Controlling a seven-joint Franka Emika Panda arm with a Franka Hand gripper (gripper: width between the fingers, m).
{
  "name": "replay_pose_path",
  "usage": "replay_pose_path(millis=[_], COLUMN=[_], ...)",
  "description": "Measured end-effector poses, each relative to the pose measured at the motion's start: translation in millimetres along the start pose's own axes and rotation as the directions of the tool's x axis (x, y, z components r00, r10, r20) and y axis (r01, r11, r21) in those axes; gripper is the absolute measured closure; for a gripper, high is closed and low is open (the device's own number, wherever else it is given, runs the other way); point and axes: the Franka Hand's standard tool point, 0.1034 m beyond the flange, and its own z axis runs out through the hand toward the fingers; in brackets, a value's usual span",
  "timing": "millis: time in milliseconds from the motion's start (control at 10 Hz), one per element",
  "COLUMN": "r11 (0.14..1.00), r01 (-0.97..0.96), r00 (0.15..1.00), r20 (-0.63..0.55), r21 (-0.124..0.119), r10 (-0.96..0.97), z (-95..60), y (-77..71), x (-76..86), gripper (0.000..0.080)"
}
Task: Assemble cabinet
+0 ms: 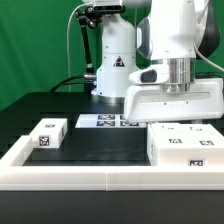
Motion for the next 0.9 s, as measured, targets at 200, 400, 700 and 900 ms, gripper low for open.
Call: replay_pose_path(millis=[200, 400, 700, 900], r11=[1.000, 1.000, 1.000, 1.000], r01=[0.007, 0.014, 0.017, 0.017], r00=[1.000, 1.000, 1.000, 1.000], r20=[-0.002, -0.008, -0.008, -0.008], r21=[0.002, 0.000, 0.001, 0.001], r10=[-0.007, -0.014, -0.017, -0.017], z=[0.2, 0.0, 0.0, 0.0], y=[-3.4, -3.7, -5.3, -5.1], x=[-1.4, -1.7, -1.8, -1.8], gripper=[0.0433, 0.0580, 0.0788, 0.0797])
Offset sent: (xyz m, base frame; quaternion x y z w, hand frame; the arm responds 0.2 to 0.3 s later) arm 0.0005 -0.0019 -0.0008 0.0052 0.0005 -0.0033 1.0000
